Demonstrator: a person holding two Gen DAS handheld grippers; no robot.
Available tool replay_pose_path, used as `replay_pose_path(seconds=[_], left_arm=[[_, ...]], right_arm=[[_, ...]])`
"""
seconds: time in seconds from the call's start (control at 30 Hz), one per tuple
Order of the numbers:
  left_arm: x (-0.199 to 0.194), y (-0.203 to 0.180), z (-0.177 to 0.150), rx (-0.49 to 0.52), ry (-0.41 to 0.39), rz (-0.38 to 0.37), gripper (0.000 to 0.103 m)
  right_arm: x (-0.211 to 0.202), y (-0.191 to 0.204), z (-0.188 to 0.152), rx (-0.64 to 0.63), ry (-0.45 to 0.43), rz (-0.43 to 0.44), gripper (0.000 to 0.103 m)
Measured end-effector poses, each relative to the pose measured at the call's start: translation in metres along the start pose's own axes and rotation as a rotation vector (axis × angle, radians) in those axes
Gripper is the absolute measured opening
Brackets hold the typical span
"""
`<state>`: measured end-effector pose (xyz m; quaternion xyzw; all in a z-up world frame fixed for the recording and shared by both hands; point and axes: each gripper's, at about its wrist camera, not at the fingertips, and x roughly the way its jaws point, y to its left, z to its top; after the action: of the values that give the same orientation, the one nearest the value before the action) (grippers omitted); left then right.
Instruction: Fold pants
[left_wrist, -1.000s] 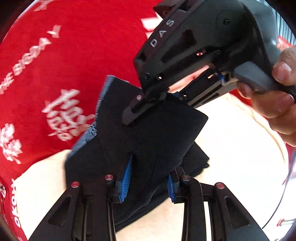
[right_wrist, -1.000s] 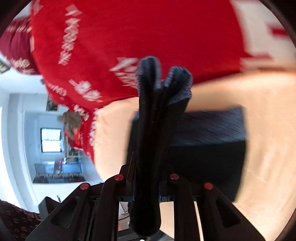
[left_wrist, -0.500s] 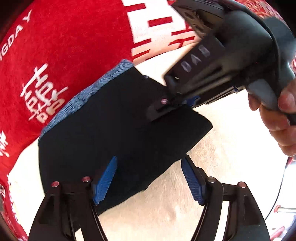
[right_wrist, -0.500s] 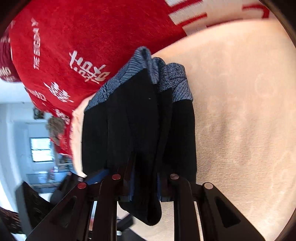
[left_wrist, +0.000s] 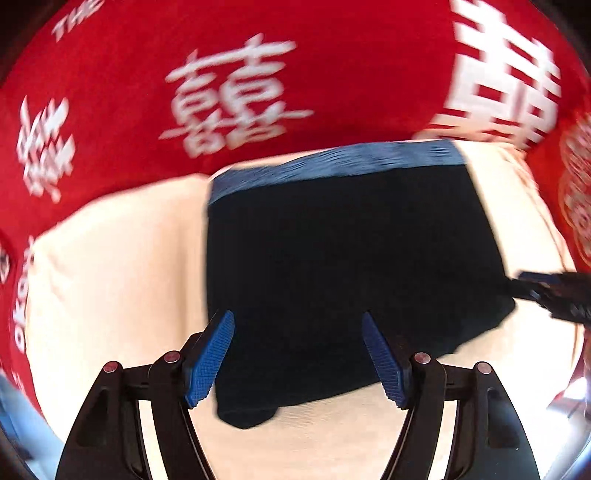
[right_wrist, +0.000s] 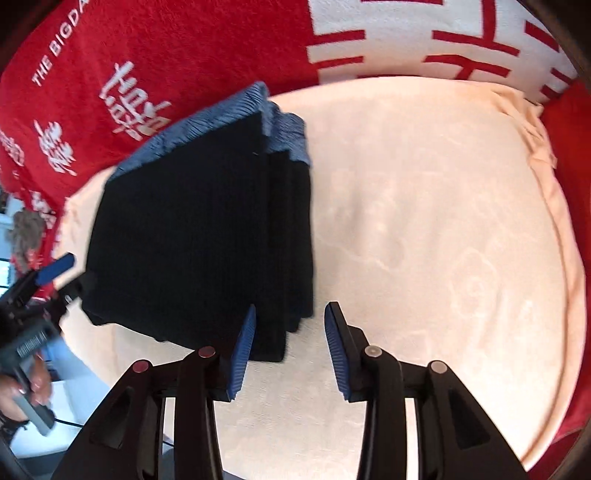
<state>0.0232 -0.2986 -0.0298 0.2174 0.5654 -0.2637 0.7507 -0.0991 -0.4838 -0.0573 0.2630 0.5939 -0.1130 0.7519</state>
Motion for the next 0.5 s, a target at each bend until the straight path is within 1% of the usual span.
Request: replay_pose_path(seconds=[0.03, 0.1, 0.13, 0.17, 0.2, 0.27, 0.33, 0.4, 0.5], left_arm=[[0.006, 0.008, -0.004, -0.016, 0.016, 0.007, 0.073], [0.021, 0.018, -0.008, -0.031, 0.055, -0.009, 0.074], [0.026, 0.021, -0.012, -0.042, 0.064, -0.010, 0.078], [0.030, 0.023, -0.015, -0.056, 0.064, -0.014, 0.084], [0.031, 0.025, -0.017, -0.066, 0.063, -0.031, 0.085], [0.034, 0.029, -0.020, -0.078, 0.062, -0.038, 0.088], [0.036, 0.033, -0.021, -0.096, 0.069, -0.052, 0.088], [0.037, 0.035, -0.022, -0.102, 0.069, -0.060, 0.088], [0.037, 0.035, -0.023, -0.101, 0.065, -0.065, 0.088]], right_arm=[[-0.001, 0.000, -0.001, 0.006, -0.002, -0.012, 0.042], [-0.006, 0.000, -0.004, 0.024, -0.008, -0.037, 0.042], [-0.009, 0.001, -0.005, 0.032, -0.015, -0.056, 0.042], [-0.013, 0.002, -0.006, 0.037, -0.024, -0.059, 0.042], [-0.019, 0.004, -0.007, 0.041, -0.041, -0.047, 0.041], [-0.033, 0.013, -0.009, 0.037, -0.084, 0.005, 0.032], [-0.038, 0.025, -0.007, 0.017, -0.106, 0.046, 0.031], [-0.035, 0.038, -0.003, -0.009, -0.097, 0.062, 0.031], [-0.011, 0.054, 0.003, -0.044, -0.035, 0.041, 0.031]])
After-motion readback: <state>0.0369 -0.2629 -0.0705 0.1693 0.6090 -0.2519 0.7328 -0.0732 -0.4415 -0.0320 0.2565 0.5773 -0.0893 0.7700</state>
